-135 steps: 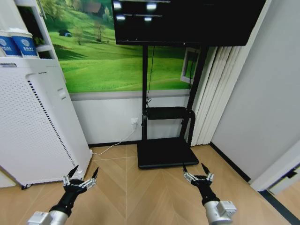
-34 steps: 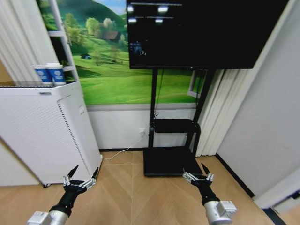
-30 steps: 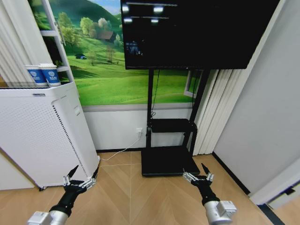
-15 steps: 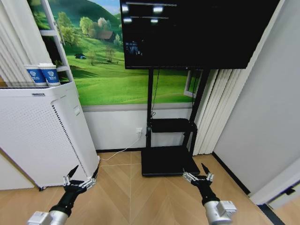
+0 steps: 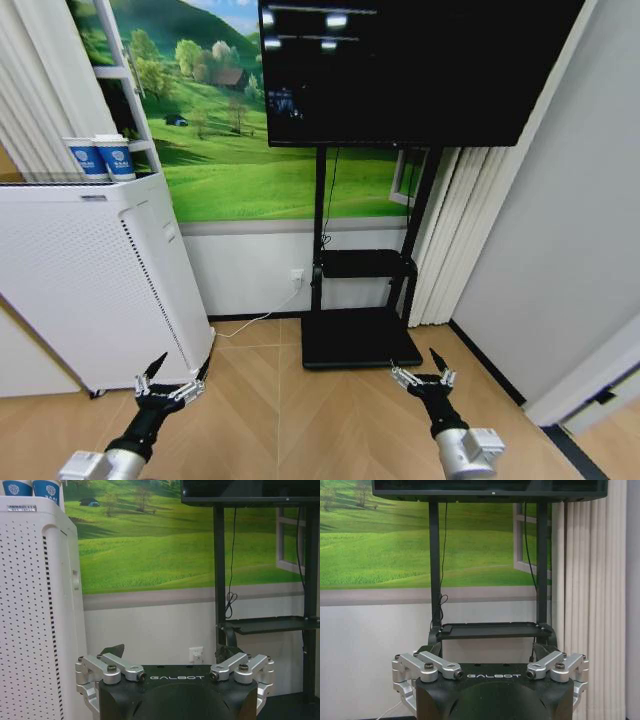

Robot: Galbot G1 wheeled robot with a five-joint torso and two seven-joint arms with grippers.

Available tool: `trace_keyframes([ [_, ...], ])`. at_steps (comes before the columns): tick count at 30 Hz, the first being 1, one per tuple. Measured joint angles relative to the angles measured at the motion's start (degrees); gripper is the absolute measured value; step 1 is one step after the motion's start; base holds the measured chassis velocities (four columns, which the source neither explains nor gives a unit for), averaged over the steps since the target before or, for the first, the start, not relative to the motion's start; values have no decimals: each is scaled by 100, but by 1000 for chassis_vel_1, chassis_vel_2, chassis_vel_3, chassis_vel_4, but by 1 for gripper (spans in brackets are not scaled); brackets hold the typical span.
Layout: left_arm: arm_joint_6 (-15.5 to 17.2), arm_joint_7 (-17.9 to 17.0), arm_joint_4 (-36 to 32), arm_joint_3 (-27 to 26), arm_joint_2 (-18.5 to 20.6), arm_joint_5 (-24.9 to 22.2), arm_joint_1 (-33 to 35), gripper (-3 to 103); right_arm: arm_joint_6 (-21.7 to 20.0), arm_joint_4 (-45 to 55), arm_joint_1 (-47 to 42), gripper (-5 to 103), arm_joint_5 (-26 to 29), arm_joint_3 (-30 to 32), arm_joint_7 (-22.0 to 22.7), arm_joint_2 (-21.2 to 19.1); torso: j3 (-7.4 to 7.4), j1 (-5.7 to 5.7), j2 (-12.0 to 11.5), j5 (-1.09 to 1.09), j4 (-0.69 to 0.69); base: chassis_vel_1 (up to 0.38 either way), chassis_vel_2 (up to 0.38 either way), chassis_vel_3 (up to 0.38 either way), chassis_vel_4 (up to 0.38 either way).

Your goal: Pick up the trash bin and place the garbage on the floor into it.

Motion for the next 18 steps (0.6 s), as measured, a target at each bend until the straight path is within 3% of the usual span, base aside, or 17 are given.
trace_keyframes([
  [18, -1, 0, 1, 0, 0, 0, 0, 100, 0, 0, 0, 100, 0, 0, 0, 0, -5, -3, -10, -3, 1, 313, -322, -306, 313],
])
